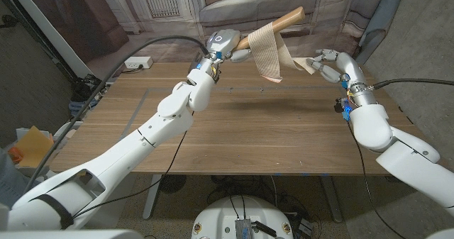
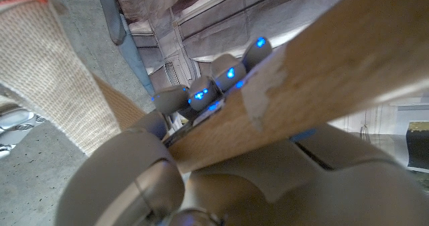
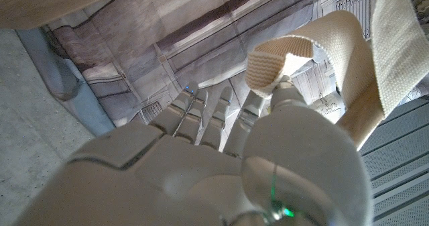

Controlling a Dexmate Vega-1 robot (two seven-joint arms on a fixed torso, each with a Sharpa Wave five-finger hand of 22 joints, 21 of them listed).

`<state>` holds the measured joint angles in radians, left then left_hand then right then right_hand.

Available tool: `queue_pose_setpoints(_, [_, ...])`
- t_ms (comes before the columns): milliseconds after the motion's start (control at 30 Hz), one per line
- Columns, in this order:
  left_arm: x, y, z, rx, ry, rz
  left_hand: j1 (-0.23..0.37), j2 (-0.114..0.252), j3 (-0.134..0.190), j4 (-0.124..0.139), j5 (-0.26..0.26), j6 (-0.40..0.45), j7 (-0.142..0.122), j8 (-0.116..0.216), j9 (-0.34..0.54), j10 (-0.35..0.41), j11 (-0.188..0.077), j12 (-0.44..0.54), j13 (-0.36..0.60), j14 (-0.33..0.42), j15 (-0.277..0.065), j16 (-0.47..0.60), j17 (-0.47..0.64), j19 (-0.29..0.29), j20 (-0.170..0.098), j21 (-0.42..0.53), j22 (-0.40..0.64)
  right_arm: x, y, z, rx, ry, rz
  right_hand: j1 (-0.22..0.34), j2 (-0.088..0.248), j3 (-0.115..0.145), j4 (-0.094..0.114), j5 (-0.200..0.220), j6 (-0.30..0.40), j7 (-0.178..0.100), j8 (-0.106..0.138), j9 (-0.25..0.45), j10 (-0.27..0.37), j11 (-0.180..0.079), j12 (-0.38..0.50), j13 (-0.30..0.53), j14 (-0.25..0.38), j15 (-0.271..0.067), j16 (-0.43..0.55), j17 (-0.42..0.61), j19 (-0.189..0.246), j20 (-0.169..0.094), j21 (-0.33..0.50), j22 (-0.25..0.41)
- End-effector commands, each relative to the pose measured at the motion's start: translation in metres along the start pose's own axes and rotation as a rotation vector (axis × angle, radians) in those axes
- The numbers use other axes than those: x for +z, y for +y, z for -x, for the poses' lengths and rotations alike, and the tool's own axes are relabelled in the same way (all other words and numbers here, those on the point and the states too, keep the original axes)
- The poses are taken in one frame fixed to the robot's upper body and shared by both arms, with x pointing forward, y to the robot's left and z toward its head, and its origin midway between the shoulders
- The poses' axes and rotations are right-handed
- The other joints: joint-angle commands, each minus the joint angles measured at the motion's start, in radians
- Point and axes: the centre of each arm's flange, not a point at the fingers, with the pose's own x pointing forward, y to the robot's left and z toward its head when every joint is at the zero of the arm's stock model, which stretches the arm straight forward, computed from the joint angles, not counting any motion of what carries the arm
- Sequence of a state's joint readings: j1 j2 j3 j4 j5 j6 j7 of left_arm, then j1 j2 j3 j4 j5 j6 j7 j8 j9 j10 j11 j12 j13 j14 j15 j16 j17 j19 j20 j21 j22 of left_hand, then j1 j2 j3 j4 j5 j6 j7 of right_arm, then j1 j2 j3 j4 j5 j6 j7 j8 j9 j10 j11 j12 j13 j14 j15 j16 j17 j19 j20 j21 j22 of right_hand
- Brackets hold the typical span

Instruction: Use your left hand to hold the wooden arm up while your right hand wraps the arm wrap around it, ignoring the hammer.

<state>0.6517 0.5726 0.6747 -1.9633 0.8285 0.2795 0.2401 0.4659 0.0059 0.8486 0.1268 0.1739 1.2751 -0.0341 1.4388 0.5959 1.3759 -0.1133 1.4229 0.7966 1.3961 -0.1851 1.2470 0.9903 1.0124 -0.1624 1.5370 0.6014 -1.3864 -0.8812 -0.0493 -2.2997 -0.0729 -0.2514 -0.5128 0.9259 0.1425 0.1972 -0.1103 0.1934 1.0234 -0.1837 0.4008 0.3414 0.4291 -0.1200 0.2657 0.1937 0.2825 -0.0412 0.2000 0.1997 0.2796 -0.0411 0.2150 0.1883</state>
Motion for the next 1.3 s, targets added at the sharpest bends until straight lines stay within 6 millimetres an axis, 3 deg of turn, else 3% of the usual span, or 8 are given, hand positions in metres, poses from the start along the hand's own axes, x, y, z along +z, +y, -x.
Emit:
queue_pose_setpoints(33, [0.002, -0.003, -0.002, -0.013, 0.02, -0.018, 0.006, 0.0, -0.002, -0.004, -0.002, -0.002, -0.001, 0.009, 0.013, 0.007, 0.003, 0.013, -0.005, 0.011, -0.003, 0.157, 0.059, 0.011, -0.044, 0.001, 0.002, 0.013, 0.008, 0.032, -0.015, -0.073, 0.001, 0.008, 0.008, 0.002, -0.004, 0.003, -0.001, 0.003, 0.006, 0.006, 0.001, -0.005, -0.006, 0.001, 0.007, -0.018, 0.001, 0.003, 0.002, -0.02, 0.001, 0.005])
queue_pose_setpoints(333, [0.005, -0.001, -0.006, -0.032, 0.043, -0.044, 0.013, -0.003, -0.003, -0.005, -0.001, -0.008, 0.006, 0.008, 0.014, 0.0, 0.005, 0.021, 0.008, 0.007, -0.003, 0.157, 0.058, 0.008, -0.046, 0.002, 0.005, 0.032, 0.006, 0.051, -0.061, -0.156, 0.026, 0.009, 0.002, 0.0, -0.007, 0.002, -0.003, -0.009, 0.008, 0.013, -0.005, -0.012, -0.009, 0.002, 0.006, 0.006, -0.003, 0.0, -0.002, 0.009, 0.0, 0.005])
queue_pose_setpoints(1300, [0.001, -0.016, -0.03, -0.079, 0.07, -0.095, 0.031, -0.007, -0.002, -0.008, 0.0, -0.013, 0.012, 0.008, 0.023, -0.003, 0.006, 0.014, -0.002, 0.004, -0.004, 0.153, 0.055, 0.006, -0.046, 0.001, 0.001, 0.047, -0.006, 0.086, -0.104, -0.213, 0.05, 0.011, 0.001, -0.003, -0.007, 0.002, 0.0, -0.004, 0.012, 0.024, -0.006, -0.019, -0.01, 0.004, -0.001, 0.01, -0.008, -0.004, -0.007, 0.011, -0.001, 0.005])
